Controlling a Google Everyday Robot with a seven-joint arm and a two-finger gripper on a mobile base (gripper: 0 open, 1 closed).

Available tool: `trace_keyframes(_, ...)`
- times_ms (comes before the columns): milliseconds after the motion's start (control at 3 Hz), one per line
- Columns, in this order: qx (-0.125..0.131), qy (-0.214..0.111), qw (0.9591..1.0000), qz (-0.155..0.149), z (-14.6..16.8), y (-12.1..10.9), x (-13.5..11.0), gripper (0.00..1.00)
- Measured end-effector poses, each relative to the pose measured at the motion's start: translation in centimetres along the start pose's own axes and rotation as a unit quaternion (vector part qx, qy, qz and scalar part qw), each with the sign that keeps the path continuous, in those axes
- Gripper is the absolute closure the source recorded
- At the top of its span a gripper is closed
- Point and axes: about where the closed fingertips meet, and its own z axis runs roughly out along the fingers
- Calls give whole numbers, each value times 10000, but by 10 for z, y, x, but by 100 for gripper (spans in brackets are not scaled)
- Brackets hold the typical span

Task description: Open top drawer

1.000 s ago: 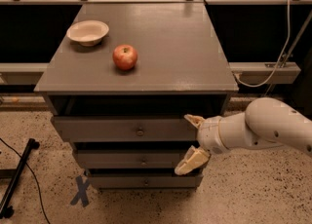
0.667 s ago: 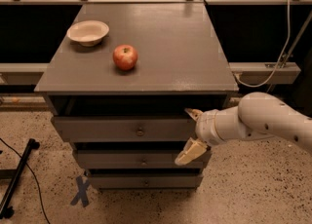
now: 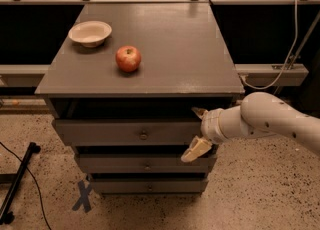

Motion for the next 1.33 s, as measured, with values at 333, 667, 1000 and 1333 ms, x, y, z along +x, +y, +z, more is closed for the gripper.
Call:
trace_keyframes(333,2,6,10000,35,7,-6,12,0)
trace_keyframes(667,-34,-32,10000,18,9,-7,14,17)
trace_keyframes(1000,-153,-71,9998,-89,6,1,10,28)
trace_keyframes(1333,-354,-160,9992,-137,2,17,5,31)
